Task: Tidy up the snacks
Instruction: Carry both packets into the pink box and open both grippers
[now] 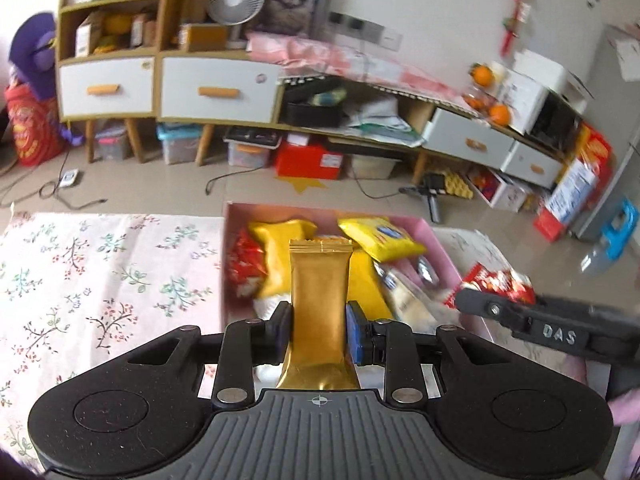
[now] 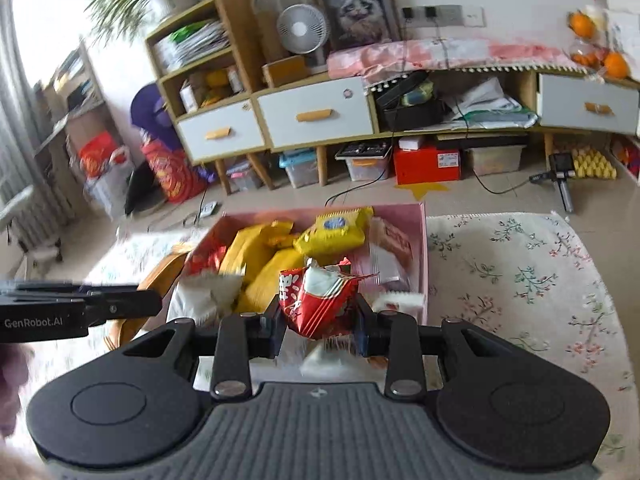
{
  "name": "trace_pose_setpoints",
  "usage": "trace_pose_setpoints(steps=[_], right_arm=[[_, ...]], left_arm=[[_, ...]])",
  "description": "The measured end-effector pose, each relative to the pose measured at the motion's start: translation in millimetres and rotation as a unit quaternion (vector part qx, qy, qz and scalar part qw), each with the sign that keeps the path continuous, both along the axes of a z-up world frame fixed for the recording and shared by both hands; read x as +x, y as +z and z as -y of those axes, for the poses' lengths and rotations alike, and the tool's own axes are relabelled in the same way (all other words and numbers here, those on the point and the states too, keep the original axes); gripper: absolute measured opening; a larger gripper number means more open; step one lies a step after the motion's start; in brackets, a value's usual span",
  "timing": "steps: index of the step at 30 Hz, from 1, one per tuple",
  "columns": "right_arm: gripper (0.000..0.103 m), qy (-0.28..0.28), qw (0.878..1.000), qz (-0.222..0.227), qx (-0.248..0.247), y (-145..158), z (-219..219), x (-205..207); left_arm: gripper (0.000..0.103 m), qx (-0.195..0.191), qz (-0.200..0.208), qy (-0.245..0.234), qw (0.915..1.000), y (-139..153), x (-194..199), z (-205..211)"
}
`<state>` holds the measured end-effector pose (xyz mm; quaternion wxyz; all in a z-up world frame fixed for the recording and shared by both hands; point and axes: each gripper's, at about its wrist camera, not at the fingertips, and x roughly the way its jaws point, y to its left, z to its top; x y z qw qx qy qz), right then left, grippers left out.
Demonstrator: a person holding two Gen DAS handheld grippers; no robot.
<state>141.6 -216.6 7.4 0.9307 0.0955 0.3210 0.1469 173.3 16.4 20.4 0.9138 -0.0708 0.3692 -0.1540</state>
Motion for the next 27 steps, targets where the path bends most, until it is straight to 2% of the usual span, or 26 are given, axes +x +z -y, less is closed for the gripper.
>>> trace_pose_setpoints(steps=[4, 13, 19, 24, 27], right_arm=[[0.03, -0.019, 1.0, -0.012, 0.007, -8, 1, 9], [0.031, -0.031, 0.999, -0.017, 0.014, -11, -4, 21], [0.031, -0.033, 0.999, -0.014, 0.019, -12, -8, 26], [0.031, -0.034, 0.999, -0.011, 0.003, -14, -15, 31], [0.034, -0.037, 0.999, -0.008, 0.002, -14, -17, 31]], left_arm=[[0.026, -0.006, -0.012, 0.01, 0.9999, -2, 21, -8], [0.026, 0.022, -0.02, 0.027, 0.9992, -10, 60, -6], [0.026, 0.032, -0.025, 0.028, 0.9988, -18, 74, -3], [0.026, 0.041, -0.028, 0.03, 0.9983, -23, 82, -3], [0.03, 0.045, -0.028, 0.015, 0.9985, -26, 83, -2]])
